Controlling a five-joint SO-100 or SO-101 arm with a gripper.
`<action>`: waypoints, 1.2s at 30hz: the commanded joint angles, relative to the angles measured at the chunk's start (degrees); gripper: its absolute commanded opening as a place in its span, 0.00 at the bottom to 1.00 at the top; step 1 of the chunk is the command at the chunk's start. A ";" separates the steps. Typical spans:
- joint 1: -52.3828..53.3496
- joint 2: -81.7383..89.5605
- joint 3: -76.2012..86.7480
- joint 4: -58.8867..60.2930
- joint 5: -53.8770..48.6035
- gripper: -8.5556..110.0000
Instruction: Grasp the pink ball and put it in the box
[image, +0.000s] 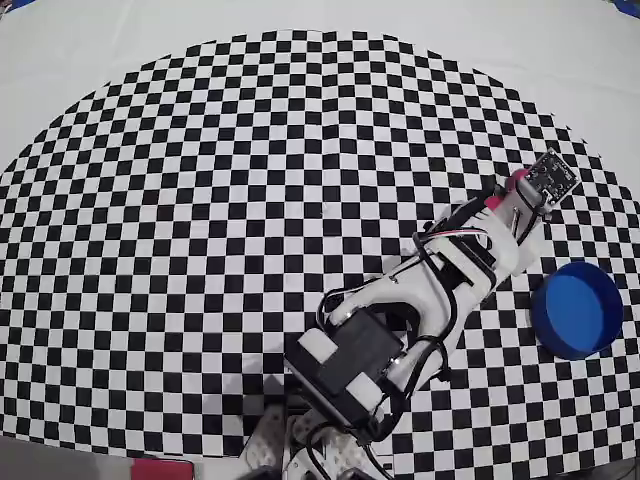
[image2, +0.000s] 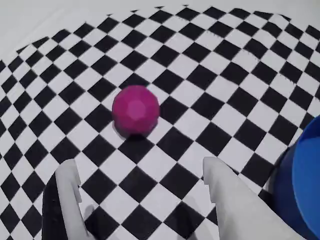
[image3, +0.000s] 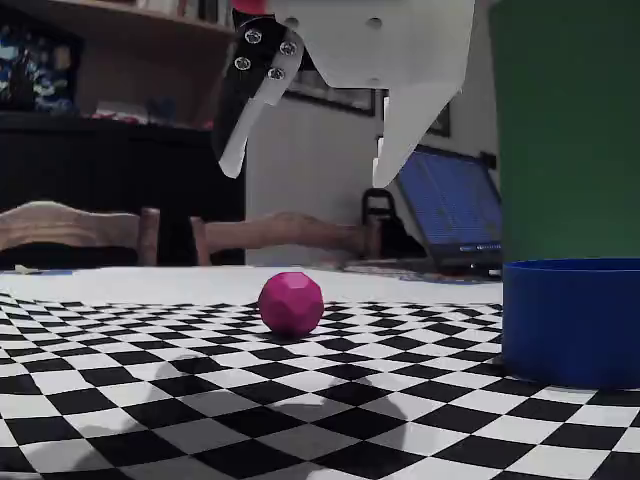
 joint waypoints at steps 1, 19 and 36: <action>-0.53 -0.70 -3.60 -1.32 0.44 0.31; -0.79 -9.32 -10.99 -1.58 0.70 0.31; -1.58 -18.46 -19.07 -1.67 1.93 0.31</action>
